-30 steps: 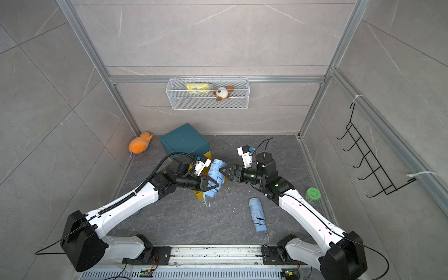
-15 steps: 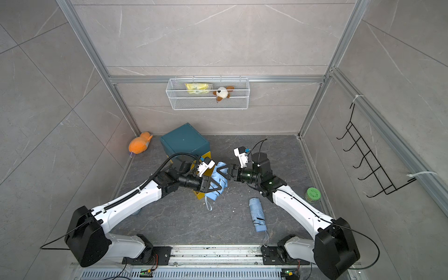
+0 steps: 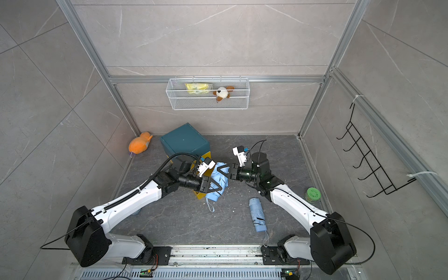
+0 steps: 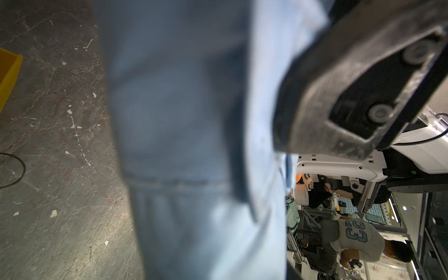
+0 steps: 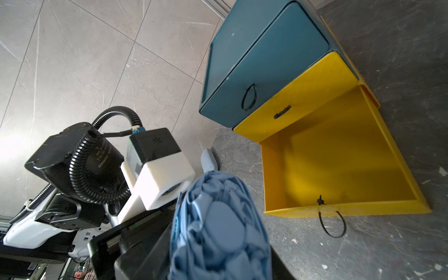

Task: Place the umbrella in the drawer by color
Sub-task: Place the umbrella in the drawer.

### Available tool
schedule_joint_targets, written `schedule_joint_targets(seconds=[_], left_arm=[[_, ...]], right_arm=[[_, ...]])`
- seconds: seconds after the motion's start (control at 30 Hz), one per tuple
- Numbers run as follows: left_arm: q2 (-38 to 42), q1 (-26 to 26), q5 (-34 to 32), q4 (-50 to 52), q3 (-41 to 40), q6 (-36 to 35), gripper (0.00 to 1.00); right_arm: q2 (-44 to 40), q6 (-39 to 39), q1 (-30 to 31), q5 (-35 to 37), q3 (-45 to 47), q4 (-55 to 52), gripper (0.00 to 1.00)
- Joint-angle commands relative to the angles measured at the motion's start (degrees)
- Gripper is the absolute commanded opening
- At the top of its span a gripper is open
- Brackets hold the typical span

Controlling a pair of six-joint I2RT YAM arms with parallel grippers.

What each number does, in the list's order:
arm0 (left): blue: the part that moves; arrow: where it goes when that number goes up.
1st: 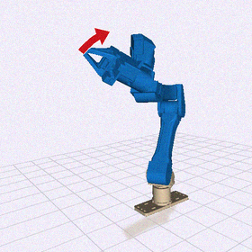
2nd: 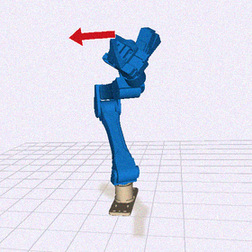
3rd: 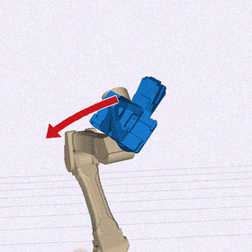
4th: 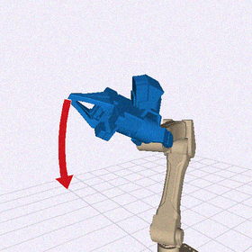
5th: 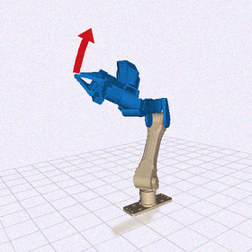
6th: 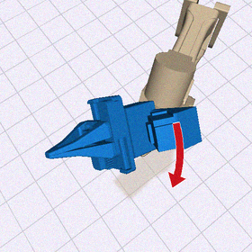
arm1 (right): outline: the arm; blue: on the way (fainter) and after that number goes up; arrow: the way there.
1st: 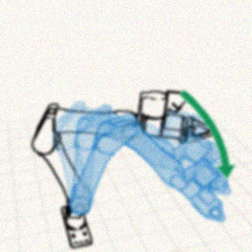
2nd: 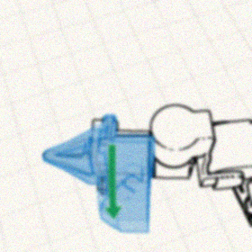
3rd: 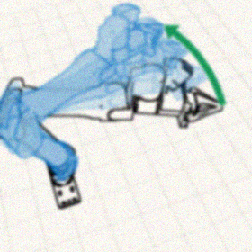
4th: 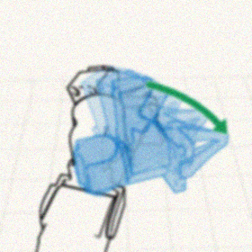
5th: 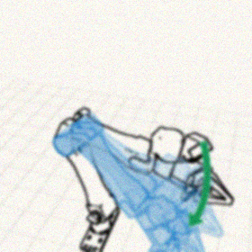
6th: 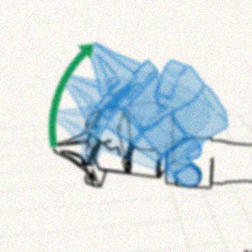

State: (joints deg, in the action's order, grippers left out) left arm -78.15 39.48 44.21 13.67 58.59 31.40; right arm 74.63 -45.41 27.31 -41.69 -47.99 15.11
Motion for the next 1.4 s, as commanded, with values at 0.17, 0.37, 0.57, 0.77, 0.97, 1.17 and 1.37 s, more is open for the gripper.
schedule_joint_targets(seconds=[0.17,0.37,0.57,0.77,0.97,1.17,1.37], left_arm=[[2.3,0.07,0.18,-3.23,1.88,-1.78,0.51],[2.52,-0.11,-1.03,-2.36,1.79,-1.78,0.56],[7.51,-1.21,-6.3,1.0,1.14,-1.94,0.69],[13.57,-5.01,-13.4,9.51,3.39,-2.18,0.73],[17.77,-7.08,-22.63,17.73,4.79,-3.51,0.74],[20.79,-7.25,-25.73,21.17,4.09,-4.27,0.75],[22.73,-7.35,-28.96,24.37,2.41,-3.98,0.75]], right_arm=[[-0.27,0.3,-0.06,0.29,1.58,0.35,0.32],[-0.36,0.08,-0.15,0.47,1.58,0.38,0.24],[0.66,1.12,-0.49,1.98,0.08,-1.99,0.23],[0.08,4.48,-0.5,6.24,-2.75,-8.61,0.21],[1.18,3.97,-0.33,8.28,-5.33,-9.77,0.21],[4.24,2.53,1.26,10.34,-8.02,-8.09,0.2],[9.39,2.78,6.39,14.35,-11.87,-6.87,0.2]])
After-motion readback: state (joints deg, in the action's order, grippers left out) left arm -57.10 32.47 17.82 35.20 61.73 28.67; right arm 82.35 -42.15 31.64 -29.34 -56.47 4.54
